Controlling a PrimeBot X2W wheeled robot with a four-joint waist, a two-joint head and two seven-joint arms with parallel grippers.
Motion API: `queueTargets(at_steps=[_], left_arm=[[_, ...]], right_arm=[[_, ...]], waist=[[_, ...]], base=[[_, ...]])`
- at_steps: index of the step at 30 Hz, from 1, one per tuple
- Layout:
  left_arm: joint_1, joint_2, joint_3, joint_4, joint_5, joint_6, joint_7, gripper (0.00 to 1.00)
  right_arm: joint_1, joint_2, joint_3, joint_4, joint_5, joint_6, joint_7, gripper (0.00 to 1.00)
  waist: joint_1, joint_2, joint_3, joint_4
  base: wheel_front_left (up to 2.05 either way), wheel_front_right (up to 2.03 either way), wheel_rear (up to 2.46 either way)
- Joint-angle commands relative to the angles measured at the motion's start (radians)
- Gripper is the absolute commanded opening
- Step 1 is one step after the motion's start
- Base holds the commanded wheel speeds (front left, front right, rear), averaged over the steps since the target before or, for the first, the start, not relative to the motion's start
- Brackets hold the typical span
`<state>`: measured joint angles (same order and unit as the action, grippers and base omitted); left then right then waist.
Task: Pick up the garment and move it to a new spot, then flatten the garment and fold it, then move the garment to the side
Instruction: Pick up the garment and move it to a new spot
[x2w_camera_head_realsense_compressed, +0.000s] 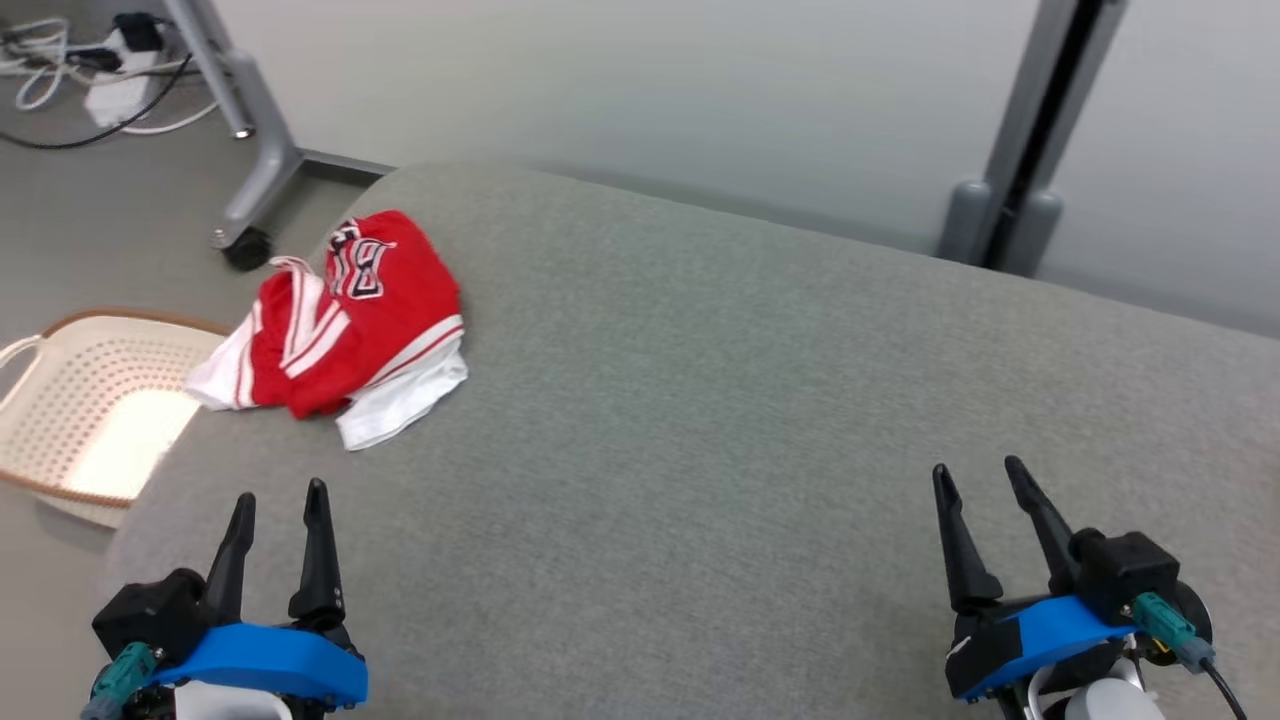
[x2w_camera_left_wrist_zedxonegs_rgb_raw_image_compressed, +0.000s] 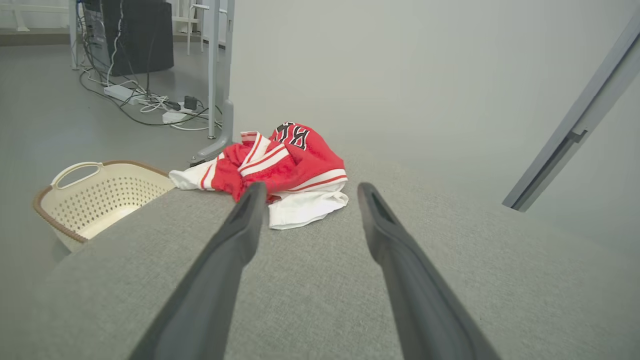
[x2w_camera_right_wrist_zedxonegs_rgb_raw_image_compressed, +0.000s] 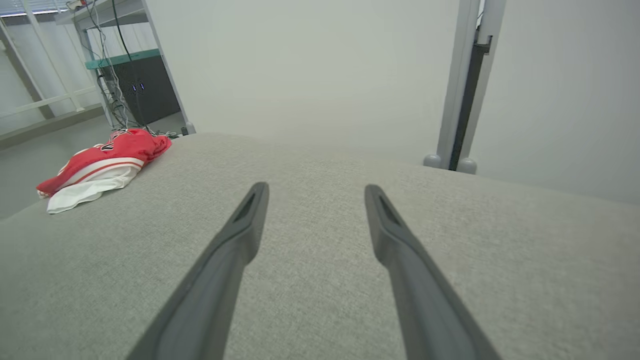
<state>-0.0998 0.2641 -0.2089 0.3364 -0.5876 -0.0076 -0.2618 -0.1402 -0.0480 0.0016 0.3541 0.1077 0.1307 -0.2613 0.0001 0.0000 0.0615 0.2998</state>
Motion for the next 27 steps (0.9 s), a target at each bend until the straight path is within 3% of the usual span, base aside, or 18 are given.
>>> queueTargets(at_steps=[1,7,12,20,27], left_arm=[[0.011,0.001,0.006,-0.008,0.004,0.006,-0.005,1.00],[0.045,0.004,0.030,-0.022,-0.005,0.008,-0.005,1.00],[0.021,0.038,0.040,-0.040,0.003,0.011,0.012,1.00],[-0.192,0.174,0.111,-0.091,0.002,0.007,0.089,1.00],[-0.446,0.250,0.119,0.020,-0.053,-0.037,0.255,1.00]], right_arm=[[-0.011,-0.004,0.008,0.007,0.003,0.000,-0.003,1.00],[-0.014,-0.005,0.036,0.026,0.011,0.000,0.000,1.00],[-0.027,-0.005,0.052,0.022,-0.003,0.000,0.011,1.00],[-0.097,-0.005,0.056,-0.047,-0.085,0.000,0.067,1.00],[-0.166,-0.005,0.069,-0.157,-0.169,0.000,0.149,1.00]], waist=[[-0.0001,0.0000,0.023,0.053],[-0.0001,0.0000,0.015,0.144],[-0.0001,0.0000,0.026,0.169],[-0.0001,0.0000,0.118,0.131],[-0.0001,0.0000,0.258,0.055]], base=[[0.00,0.00,0.00],[0.00,0.00,0.00],[0.00,0.00,0.00],[0.00,0.00,0.00],[0.00,0.00,0.00]])
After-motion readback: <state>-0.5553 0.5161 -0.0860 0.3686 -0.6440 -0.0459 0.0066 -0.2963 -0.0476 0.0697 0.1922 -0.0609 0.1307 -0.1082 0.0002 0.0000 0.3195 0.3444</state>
